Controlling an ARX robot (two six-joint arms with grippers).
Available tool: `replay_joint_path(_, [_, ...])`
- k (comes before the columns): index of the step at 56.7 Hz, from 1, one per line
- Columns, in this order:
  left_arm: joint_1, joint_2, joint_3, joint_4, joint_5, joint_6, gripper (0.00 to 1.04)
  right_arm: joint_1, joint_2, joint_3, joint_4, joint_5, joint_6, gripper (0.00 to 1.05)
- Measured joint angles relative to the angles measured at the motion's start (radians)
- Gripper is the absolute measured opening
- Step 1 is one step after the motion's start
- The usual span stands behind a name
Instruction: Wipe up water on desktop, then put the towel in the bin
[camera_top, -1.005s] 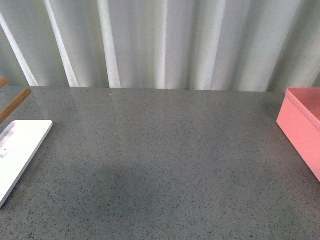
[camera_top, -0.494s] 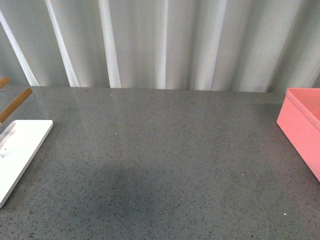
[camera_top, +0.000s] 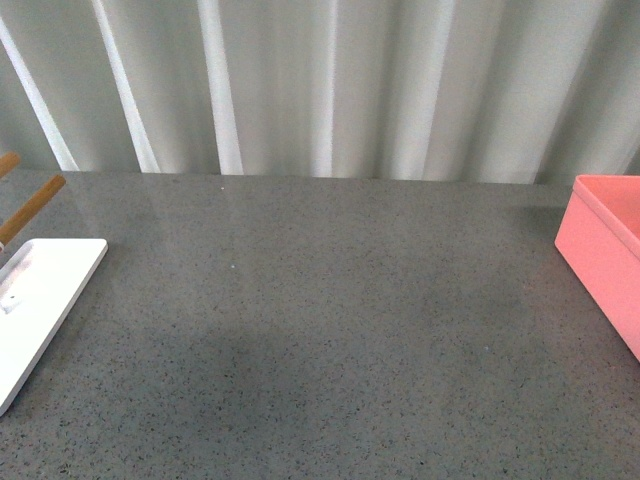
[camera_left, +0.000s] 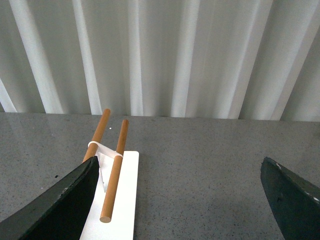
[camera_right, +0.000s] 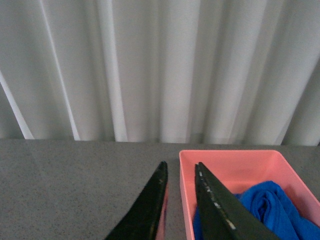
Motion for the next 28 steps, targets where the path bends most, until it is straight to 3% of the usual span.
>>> replay_joint_path(5, [0.0, 0.0, 0.0, 0.0, 0.0, 0.0, 0.98, 0.048, -0.044, -0.048, 0.006, 0.058, 0.002, 0.03])
replay_joint_path(28, [0.0, 0.0, 0.0, 0.0, 0.0, 0.0, 0.98, 0.064, -0.236, -0.195, -0.037, 0.061, 0.004, 0.03])
